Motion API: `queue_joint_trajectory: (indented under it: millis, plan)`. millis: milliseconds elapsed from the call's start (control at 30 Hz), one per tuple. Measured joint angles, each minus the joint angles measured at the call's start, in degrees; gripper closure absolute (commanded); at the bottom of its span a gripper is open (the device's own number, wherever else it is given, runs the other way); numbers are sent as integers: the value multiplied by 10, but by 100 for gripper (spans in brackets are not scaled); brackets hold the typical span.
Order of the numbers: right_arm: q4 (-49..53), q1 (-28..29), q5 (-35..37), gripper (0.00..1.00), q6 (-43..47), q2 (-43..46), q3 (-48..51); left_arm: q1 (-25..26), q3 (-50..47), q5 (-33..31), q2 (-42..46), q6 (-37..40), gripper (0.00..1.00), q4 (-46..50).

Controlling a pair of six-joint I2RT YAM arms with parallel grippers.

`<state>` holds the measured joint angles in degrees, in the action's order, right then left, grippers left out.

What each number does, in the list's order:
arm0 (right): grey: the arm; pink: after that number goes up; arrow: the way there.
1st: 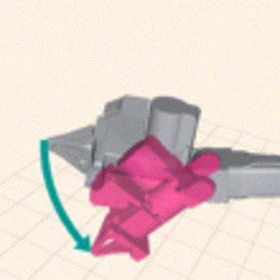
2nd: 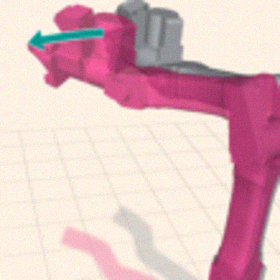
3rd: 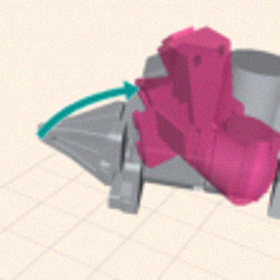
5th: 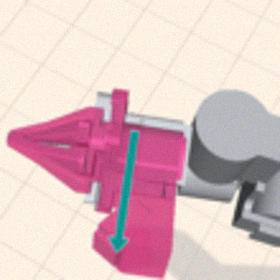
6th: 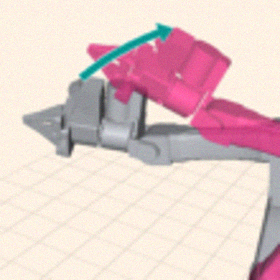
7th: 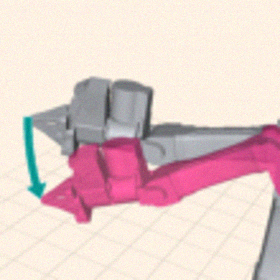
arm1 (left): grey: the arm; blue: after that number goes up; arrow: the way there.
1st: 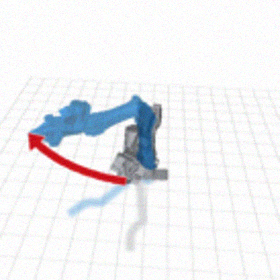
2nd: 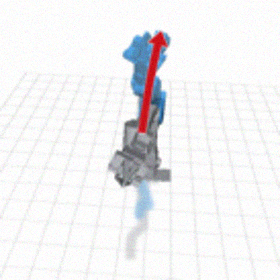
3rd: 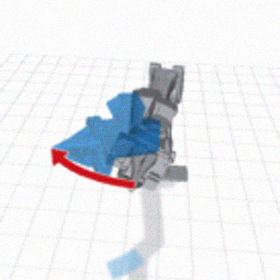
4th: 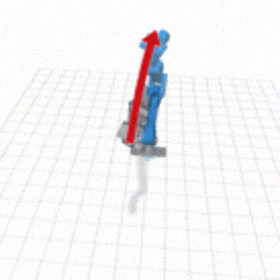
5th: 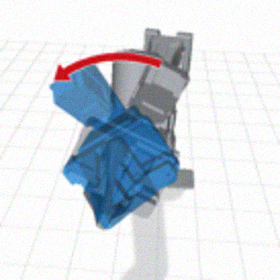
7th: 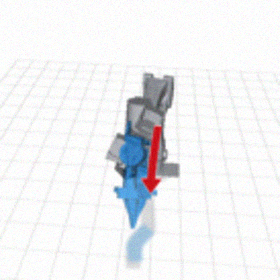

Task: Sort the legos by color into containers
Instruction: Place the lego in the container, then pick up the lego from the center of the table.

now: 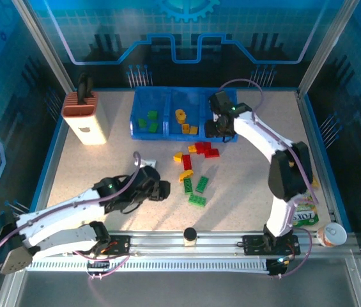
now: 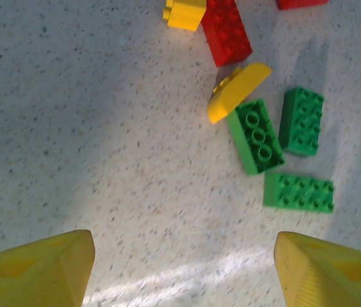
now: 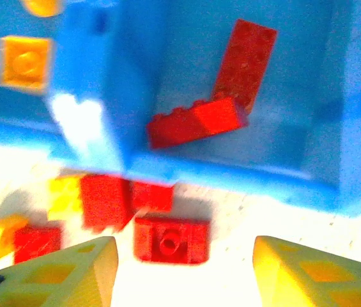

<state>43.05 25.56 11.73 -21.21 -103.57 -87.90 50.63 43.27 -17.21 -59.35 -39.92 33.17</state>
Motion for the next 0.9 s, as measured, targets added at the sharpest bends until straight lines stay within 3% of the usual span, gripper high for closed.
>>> queue_joint_trajectory:
  millis: [200,500,667,900]
  plan:
    - [-74,61,-4,38,-30,182,178,-93,62,76,-137,40,25,-49]
    - [-140,119,-3,38,-125,388,460,-151,205,123,-368,115,28,-80]
    - [-129,120,7,37,-155,480,508,-175,267,126,-448,136,31,-80]
    - [-111,120,21,37,-168,566,533,-194,296,137,-494,147,34,-80]
